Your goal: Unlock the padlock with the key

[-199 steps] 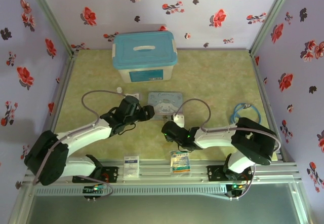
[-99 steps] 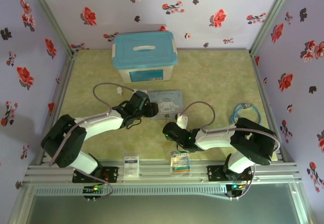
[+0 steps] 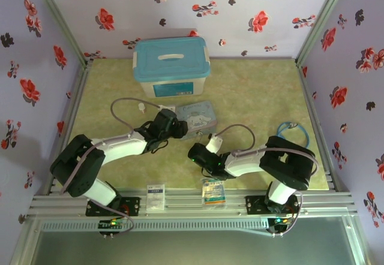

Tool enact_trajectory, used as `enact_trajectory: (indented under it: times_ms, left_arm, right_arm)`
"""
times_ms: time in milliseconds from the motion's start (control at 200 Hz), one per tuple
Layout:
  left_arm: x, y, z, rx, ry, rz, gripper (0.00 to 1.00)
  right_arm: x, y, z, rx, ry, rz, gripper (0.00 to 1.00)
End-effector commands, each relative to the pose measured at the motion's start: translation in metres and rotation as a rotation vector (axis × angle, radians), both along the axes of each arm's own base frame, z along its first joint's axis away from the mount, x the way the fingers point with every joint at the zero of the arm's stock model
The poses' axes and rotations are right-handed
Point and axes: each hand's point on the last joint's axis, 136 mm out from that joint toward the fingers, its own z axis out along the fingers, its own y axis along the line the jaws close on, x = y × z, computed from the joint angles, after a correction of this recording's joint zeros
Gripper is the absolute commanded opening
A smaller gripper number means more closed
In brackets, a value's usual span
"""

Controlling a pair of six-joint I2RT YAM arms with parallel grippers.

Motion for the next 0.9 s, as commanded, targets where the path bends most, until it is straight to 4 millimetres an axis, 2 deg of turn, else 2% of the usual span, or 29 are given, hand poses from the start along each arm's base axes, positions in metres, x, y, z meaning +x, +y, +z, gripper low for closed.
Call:
enact_trajectory:
  times_ms: [0,145,215,275,310,370,485,600,805,895]
  left_arm:
    - [-0.005,0.017,-0.019,0.053,0.044,0.005,0.61]
    - [0.013,0.012,0.003,-0.024,0.013,0.049,0.75]
    - [0.024,0.006,0.001,-0.026,0.018,0.061,0.77]
    - [0.031,0.001,-0.009,-0.015,0.038,0.066,0.77]
    - [0.033,-0.003,-0.014,-0.01,0.051,0.058,0.74]
    - [0.033,-0.005,-0.025,0.008,0.07,0.051,0.63]
    - [0.026,0.005,-0.042,0.062,0.089,0.057,0.43]
    - [0.019,0.02,-0.056,0.151,0.092,0.049,0.37]
    - [0.008,0.032,-0.074,0.237,0.102,-0.004,0.35]
    - [0.005,0.033,-0.079,0.258,0.102,-0.025,0.35]
  right_arm:
    - [-0.017,0.008,-0.037,0.011,0.14,0.011,0.15]
    - [-0.021,0.011,-0.045,0.019,0.151,0.01,0.14]
    - [-0.023,0.012,-0.047,0.02,0.154,0.012,0.14]
    - [-0.024,0.01,-0.047,0.019,0.147,0.002,0.14]
    - [-0.023,0.008,-0.047,0.023,0.144,-0.009,0.14]
    - [-0.021,0.008,-0.046,0.061,0.142,-0.05,0.14]
    - [-0.012,0.022,-0.041,0.109,0.126,-0.077,0.12]
    - [-0.004,0.029,-0.038,0.135,0.103,-0.116,0.11]
    - [0.012,0.013,-0.033,0.201,0.054,-0.242,0.11]
    - [0.024,0.01,-0.02,0.263,-0.028,-0.288,0.1]
